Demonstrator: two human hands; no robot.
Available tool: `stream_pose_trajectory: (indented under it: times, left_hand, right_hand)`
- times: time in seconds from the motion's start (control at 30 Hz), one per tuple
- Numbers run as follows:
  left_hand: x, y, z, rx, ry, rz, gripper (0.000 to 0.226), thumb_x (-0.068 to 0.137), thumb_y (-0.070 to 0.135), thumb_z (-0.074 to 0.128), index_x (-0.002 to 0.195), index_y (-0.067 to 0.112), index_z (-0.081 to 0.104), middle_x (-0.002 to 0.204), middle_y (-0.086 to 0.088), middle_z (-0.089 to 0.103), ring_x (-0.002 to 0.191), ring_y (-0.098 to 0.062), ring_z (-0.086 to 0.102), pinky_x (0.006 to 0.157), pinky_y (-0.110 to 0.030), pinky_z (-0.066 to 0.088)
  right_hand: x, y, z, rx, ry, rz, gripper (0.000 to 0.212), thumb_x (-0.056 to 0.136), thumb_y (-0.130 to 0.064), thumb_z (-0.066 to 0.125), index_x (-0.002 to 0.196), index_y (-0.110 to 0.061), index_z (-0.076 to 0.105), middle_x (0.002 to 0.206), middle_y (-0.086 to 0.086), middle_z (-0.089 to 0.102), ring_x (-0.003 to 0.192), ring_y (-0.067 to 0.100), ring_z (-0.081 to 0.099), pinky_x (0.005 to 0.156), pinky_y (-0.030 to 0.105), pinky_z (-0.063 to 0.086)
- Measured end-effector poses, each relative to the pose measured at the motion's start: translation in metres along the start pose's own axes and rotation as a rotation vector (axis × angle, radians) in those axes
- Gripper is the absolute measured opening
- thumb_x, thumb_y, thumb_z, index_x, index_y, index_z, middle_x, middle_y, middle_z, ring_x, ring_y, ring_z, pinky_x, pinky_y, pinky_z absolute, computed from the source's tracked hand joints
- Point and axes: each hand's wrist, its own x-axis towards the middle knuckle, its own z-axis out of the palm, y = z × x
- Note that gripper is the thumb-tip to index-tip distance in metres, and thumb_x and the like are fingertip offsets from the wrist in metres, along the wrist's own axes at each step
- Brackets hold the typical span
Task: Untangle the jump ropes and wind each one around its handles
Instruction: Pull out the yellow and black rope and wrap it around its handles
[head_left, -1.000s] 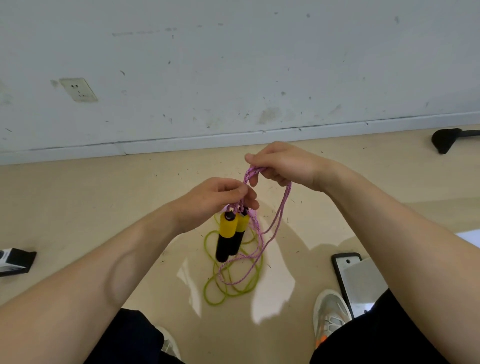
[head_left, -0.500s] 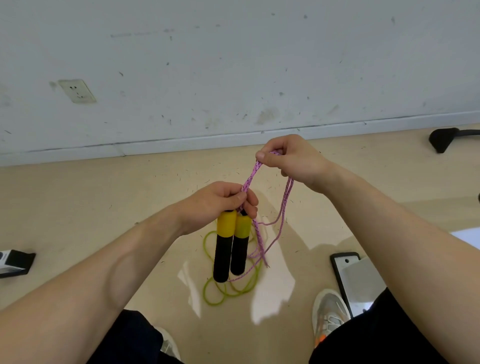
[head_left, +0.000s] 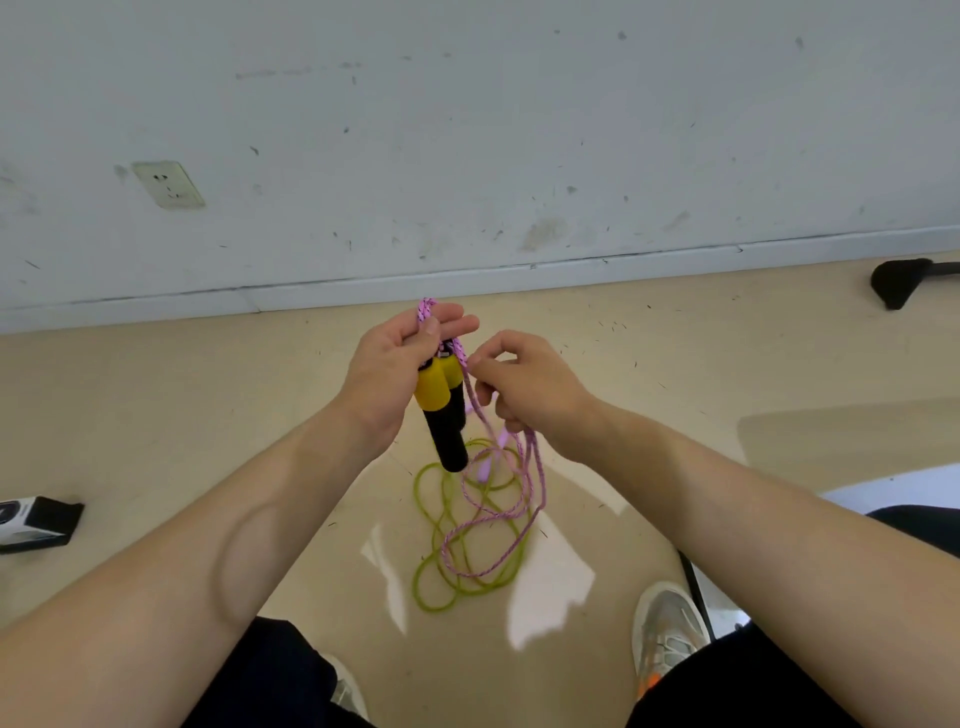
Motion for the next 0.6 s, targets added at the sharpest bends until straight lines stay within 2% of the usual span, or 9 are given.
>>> stream_pose_trajectory:
  times: [0.07, 0.13, 0.17, 0.2, 0.27, 0.37, 0.43, 0.53, 0.6]
  left_hand:
    - [-0.003, -0.001, 0.004, 0.011, 0.041, -0.004, 0.026, 0.107, 0.016, 0.044, 0.120, 0.015, 0.066, 0.117, 0.004, 0.074, 0.103, -0.017, 0.070, 0.089, -0.031, 0.055]
    - [-0.007, 0.000, 0.010, 0.008, 0.060, -0.001, 0.026, 0.106, 0.015, 0.045, 0.124, 0.015, 0.064, 0.121, 0.006, 0.071, 0.079, -0.014, 0.068, 0.074, -0.021, 0.056]
    - [-0.008, 0.000, 0.013, 0.030, 0.060, 0.003, 0.026, 0.107, 0.016, 0.044, 0.126, 0.016, 0.062, 0.125, 0.006, 0.069, 0.075, -0.014, 0.064, 0.070, -0.019, 0.056]
    - [-0.009, 0.000, 0.016, 0.055, 0.054, 0.000, 0.028, 0.107, 0.017, 0.042, 0.129, 0.018, 0.060, 0.130, 0.006, 0.066, 0.078, -0.016, 0.061, 0.071, -0.019, 0.056]
    - [-0.008, 0.000, 0.017, 0.071, 0.029, -0.043, 0.034, 0.108, 0.017, 0.039, 0.138, 0.018, 0.055, 0.139, 0.006, 0.061, 0.090, -0.014, 0.063, 0.083, -0.024, 0.055]
    - [-0.005, 0.004, 0.010, 0.105, -0.090, -0.098, 0.044, 0.106, 0.007, 0.037, 0.148, 0.021, 0.044, 0.148, 0.011, 0.051, 0.099, 0.004, 0.066, 0.095, -0.030, 0.052]
    - [-0.004, 0.005, 0.005, 0.190, -0.128, -0.035, 0.048, 0.107, 0.005, 0.038, 0.151, 0.022, 0.039, 0.152, 0.013, 0.045, 0.109, 0.008, 0.062, 0.103, -0.032, 0.049]
    - [-0.003, 0.000, 0.006, 0.208, 0.010, 0.082, 0.047, 0.106, 0.005, 0.042, 0.151, 0.018, 0.040, 0.151, 0.012, 0.047, 0.130, 0.006, 0.049, 0.115, -0.036, 0.040]
    - [-0.002, -0.004, 0.012, 0.146, 0.158, 0.085, 0.045, 0.105, 0.005, 0.043, 0.148, 0.017, 0.046, 0.147, 0.013, 0.052, 0.132, 0.005, 0.048, 0.115, -0.037, 0.040]
  right_hand:
    - [-0.003, -0.003, 0.006, 0.175, -0.049, 0.069, 0.009, 0.098, -0.010, 0.053, 0.090, -0.007, 0.057, 0.065, 0.006, 0.056, 0.039, 0.012, 0.033, 0.044, 0.022, 0.025]
    - [-0.005, -0.004, 0.009, 0.317, -0.099, 0.109, 0.010, 0.099, -0.009, 0.051, 0.093, -0.006, 0.059, 0.068, 0.006, 0.057, 0.042, 0.013, 0.036, 0.045, 0.024, 0.027]
    - [-0.006, -0.003, 0.010, 0.344, -0.113, 0.110, 0.012, 0.100, -0.010, 0.051, 0.093, -0.007, 0.060, 0.069, 0.006, 0.059, 0.044, 0.014, 0.039, 0.045, 0.024, 0.029]
    - [-0.008, -0.002, 0.010, 0.349, -0.115, 0.104, 0.013, 0.101, -0.011, 0.050, 0.094, -0.008, 0.061, 0.071, 0.005, 0.061, 0.045, 0.014, 0.042, 0.044, 0.023, 0.032]
    - [-0.009, 0.002, 0.011, 0.347, -0.088, 0.098, 0.013, 0.103, -0.014, 0.050, 0.098, -0.009, 0.062, 0.072, 0.004, 0.063, 0.047, 0.014, 0.044, 0.044, 0.023, 0.035]
    - [-0.009, 0.004, 0.008, 0.389, -0.043, 0.093, 0.014, 0.102, -0.012, 0.050, 0.104, -0.007, 0.063, 0.072, 0.005, 0.064, 0.048, 0.015, 0.046, 0.045, 0.025, 0.037]
    - [-0.010, 0.001, 0.007, 0.427, -0.046, 0.080, 0.014, 0.101, -0.008, 0.050, 0.101, -0.004, 0.064, 0.073, 0.008, 0.066, 0.047, 0.015, 0.049, 0.046, 0.026, 0.041]
    - [-0.016, -0.002, 0.014, 0.487, -0.099, 0.074, 0.018, 0.101, -0.006, 0.049, 0.090, -0.004, 0.063, 0.071, 0.011, 0.067, 0.048, 0.017, 0.055, 0.048, 0.026, 0.047]
    - [-0.022, 0.003, 0.025, 0.450, -0.151, 0.078, 0.022, 0.103, -0.012, 0.047, 0.087, -0.005, 0.061, 0.066, 0.010, 0.064, 0.048, 0.016, 0.055, 0.047, 0.024, 0.047]
